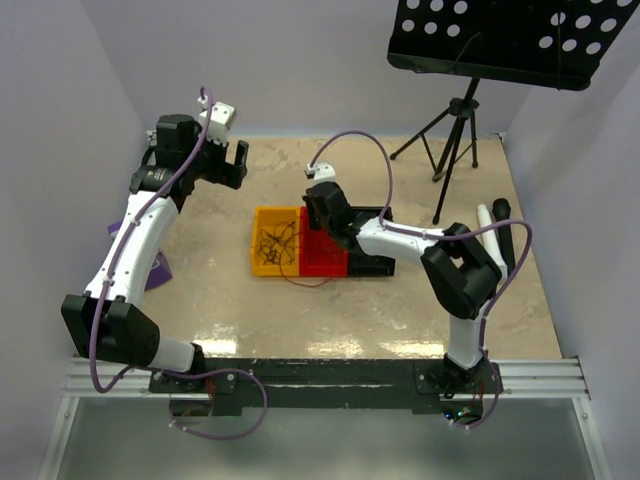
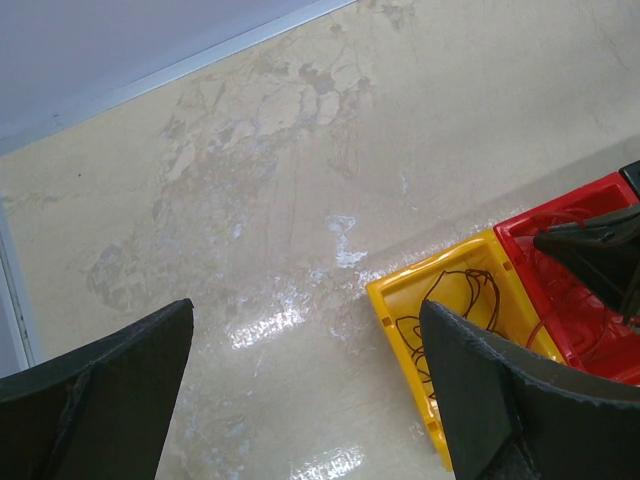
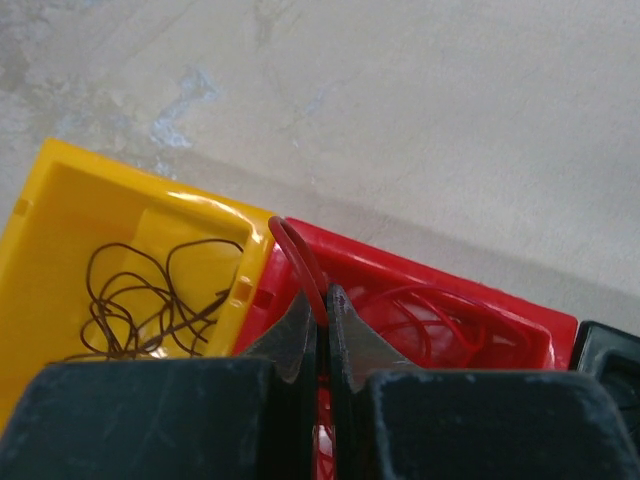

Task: Untangle the cables
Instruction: Place the cable in the bin.

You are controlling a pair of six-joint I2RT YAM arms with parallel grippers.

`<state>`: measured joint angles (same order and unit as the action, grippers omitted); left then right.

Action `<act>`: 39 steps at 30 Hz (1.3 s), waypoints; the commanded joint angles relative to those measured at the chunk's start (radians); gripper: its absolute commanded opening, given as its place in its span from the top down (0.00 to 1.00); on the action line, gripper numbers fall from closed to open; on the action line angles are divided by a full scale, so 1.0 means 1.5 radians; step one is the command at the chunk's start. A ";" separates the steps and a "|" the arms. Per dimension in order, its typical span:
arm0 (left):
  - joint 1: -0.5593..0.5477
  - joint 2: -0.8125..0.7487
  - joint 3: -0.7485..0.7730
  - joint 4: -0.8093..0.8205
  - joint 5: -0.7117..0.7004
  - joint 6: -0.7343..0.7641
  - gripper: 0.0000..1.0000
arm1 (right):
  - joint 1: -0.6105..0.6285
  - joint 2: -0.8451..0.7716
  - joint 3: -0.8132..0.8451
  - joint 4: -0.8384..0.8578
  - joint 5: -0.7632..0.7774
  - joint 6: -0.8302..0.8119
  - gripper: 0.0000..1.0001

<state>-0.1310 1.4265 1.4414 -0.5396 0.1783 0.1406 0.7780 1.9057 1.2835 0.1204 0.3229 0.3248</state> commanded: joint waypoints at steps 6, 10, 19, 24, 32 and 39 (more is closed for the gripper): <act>0.006 -0.009 -0.012 0.021 0.007 -0.024 0.00 | -0.008 -0.010 -0.043 0.004 -0.037 0.001 1.00; 0.006 -0.009 -0.015 0.021 0.010 -0.026 0.00 | -0.012 0.012 -0.022 -0.025 -0.047 -0.013 1.00; 0.006 -0.012 -0.013 0.020 0.008 -0.028 0.00 | -0.040 0.021 0.028 -0.080 -0.100 -0.032 0.75; 0.006 -0.010 -0.011 0.021 0.011 -0.033 0.00 | -0.040 -0.023 0.031 -0.112 -0.097 -0.040 0.56; 0.006 -0.009 -0.014 0.021 0.010 -0.035 0.00 | -0.049 -0.076 0.084 -0.158 -0.120 -0.052 0.55; 0.006 -0.008 -0.015 0.023 0.013 -0.040 0.00 | -0.055 -0.051 0.121 -0.150 -0.087 -0.055 0.67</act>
<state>-0.1310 1.4265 1.4242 -0.5388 0.1829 0.1123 0.7048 1.8084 1.4162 -0.1097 0.1665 0.2592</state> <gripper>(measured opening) 0.997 0.354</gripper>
